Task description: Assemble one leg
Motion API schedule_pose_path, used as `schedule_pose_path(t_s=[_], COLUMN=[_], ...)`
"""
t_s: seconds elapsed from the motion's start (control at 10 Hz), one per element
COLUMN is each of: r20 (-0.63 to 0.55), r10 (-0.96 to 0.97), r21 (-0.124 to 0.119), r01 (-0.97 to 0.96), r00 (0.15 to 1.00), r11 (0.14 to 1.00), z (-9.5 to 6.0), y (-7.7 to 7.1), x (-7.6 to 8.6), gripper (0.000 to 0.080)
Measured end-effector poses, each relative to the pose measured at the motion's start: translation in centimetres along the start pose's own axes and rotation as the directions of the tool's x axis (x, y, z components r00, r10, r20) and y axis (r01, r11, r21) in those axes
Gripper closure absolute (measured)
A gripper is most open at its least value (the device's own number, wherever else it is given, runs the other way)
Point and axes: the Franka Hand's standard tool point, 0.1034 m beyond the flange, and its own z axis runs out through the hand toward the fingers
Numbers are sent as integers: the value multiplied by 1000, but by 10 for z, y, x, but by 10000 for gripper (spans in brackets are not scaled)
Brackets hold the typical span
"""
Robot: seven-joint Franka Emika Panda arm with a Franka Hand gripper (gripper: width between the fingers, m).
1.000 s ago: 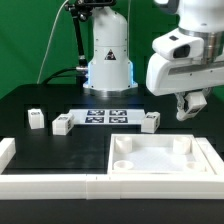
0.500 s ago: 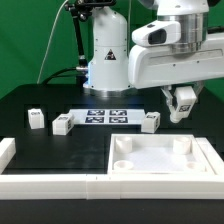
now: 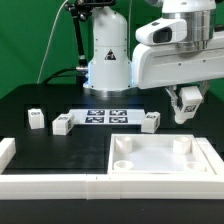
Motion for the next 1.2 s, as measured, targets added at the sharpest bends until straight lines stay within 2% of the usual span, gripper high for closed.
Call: schedule_pose_path(t_s=[0.2,0.3,0.4,0.7,0.8,1.1,1.2], r20=[-17,-28,-145,-375,-345,-345,-348], r10=[-6,-19,-33,-53,-53,-54,-65], r21=[-1,4,-4,-30,-27,-28,-34], r01=[6,19,33,45,46,47,57], r00=[1000,999,989,926,937,937,935], r11=[1000,1000,999,999,999,998,998], z=[-3,-7,-11,-12,-6,-6,-6], y=[1,4,8,14,14,15,20], x=[7,19,38,60,53,55,64], gripper=[509,509,509,509,509,509,509])
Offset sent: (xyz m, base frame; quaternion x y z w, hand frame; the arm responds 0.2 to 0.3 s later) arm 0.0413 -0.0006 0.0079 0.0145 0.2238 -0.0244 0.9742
